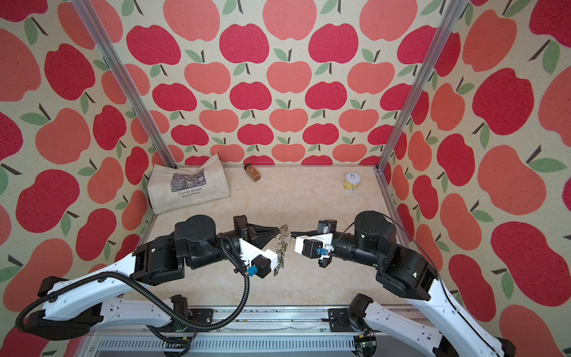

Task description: Put the keys on the keyring

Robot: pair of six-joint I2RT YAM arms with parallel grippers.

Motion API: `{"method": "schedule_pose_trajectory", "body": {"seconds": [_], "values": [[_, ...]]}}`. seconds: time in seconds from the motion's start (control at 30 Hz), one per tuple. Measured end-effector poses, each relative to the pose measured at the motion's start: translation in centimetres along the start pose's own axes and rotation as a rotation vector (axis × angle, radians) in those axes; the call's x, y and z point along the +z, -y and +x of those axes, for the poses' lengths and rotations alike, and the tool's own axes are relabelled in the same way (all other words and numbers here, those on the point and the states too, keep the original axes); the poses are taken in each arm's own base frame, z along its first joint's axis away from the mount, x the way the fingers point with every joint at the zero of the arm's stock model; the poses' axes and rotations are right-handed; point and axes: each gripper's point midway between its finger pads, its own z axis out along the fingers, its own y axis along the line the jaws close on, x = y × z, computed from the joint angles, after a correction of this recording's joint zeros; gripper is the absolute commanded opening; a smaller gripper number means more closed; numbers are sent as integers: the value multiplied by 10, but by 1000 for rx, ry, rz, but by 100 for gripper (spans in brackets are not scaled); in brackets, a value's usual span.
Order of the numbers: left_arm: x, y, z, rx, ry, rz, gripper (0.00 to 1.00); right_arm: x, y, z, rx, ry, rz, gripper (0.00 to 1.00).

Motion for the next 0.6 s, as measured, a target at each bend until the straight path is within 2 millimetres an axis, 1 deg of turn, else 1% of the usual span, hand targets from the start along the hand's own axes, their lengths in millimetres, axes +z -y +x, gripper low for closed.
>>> {"method": "schedule_pose_trajectory", "body": {"seconds": [0.6], "values": [[-2, 1, -3, -1, 16, 8, 0, 2, -1, -2, -1, 14, -12, 0]]}}
